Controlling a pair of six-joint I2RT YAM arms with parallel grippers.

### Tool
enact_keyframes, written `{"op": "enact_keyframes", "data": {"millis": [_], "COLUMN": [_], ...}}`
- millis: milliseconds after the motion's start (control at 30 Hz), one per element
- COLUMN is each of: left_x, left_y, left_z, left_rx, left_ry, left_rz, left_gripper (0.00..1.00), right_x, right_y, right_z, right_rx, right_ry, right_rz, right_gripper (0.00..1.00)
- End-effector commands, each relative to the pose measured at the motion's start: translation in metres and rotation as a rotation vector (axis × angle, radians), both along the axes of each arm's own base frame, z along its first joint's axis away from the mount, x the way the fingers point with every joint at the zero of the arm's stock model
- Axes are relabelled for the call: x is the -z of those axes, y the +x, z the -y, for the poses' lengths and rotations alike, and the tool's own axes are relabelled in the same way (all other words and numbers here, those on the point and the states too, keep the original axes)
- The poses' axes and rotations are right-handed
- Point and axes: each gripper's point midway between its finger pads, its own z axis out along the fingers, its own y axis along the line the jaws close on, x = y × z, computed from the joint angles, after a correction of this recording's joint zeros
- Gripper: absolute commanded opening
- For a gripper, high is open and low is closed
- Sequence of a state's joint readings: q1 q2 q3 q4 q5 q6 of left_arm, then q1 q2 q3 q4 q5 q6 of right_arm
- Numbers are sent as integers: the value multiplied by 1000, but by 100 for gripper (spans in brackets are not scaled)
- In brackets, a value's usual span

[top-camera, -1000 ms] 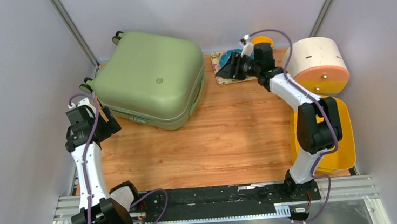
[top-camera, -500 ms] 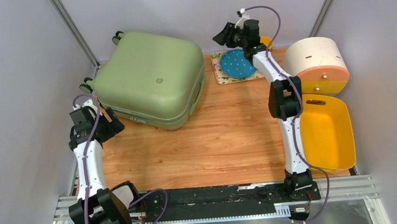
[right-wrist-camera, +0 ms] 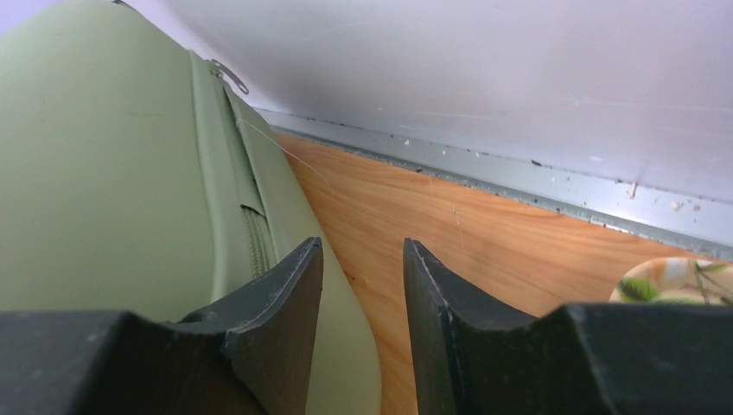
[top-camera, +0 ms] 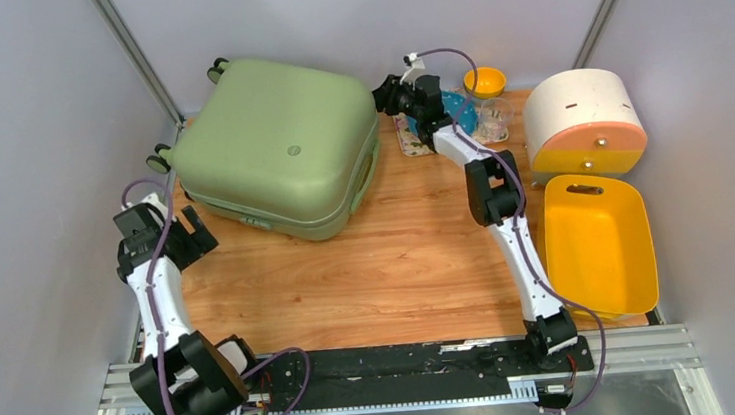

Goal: Open, take out, and arrange the luggage

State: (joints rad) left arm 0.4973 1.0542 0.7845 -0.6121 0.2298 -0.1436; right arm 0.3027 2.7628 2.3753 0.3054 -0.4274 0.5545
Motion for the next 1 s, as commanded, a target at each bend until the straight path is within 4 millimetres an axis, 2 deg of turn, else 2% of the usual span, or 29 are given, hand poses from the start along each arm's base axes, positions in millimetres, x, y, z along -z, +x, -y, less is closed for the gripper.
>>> {"op": "enact_keyframes", "data": {"millis": [0,67,133,167,233,267,300,333,367,467,500,567,600,633,667,733,767,800,833,867,900,933,967], "left_x": [-6,-16,-17,-25,-24,-33,-27,-33,-27,-31,-26,-31,-27,-31,-27,-30,-25,-25,-32,-26,-24,-34,-25], "left_y": [12,23,36,46,61,71,78,85,90,106,112,127,135,145,152,165,173,180,190,199,205,217,225], "left_z": [-40,-53,-65,-68,-74,-76,-80,-84,-86,-89,-90,-84,-79,-69,-58,-47,-30,-23,-16,-1,4,8,14], "left_rx": [-144,-155,-170,-160,-168,-161,-166,-167,-169,-143,-136,-79,-22,38,98,188,249,288,330,378,413,437,463], "left_ry": [6,41,60,59,39,35,21,24,15,4,-8,-20,-19,-16,-32,-9,-36,-36,-34,-43,-27,-9,-27], "left_rz": [13,35,47,75,94,120,115,132,122,156,155,182,184,201,203,224,225,240,267,258,255,276,262], "left_gripper": [91,90,90,89,87,87,86,86,86,85,85,85,84,84,84,84,84,84,84,84,83,83,83], "right_x": [-44,-45,-42,-40,-38,-37,-36,-36,-36,-41,-41,-49,-45,-47,-46,-55,-48,-57,-57,-52,-53,-55,-50], "right_y": [-78,-102,-126,-143,-176,-194,-208,-229,-249,-289,-297,-306,-300,-293,-277,-248,-231,-212,-203,-195,-192,-188,-192], "right_z": [-79,-90,-93,-95,-97,-97,-100,-96,-97,-85,-81,-71,-61,-54,-39,-26,-10,-6,1,10,13,16,19], "right_rx": [-323,-423,-483,-544,-621,-688,-725,-759,-826,-907,-922,-919,-895,-874,-816,-747,-688,-658,-643,-623,-616,-619,-629], "right_ry": [21,18,2,-5,-19,-40,-50,-60,-67,-70,-70,-91,-113,-120,-130,-155,-182,-212,-247,-262,-269,-298,-312], "right_rz": [174,185,179,183,180,209,216,206,226,206,197,204,173,163,129,149,107,145,176,148,144,185,167], "right_gripper": [42,40,40,39,36,35,34,33,32,30,30,30,30,30,30,31,30,30,30,30,30,30,30]}}
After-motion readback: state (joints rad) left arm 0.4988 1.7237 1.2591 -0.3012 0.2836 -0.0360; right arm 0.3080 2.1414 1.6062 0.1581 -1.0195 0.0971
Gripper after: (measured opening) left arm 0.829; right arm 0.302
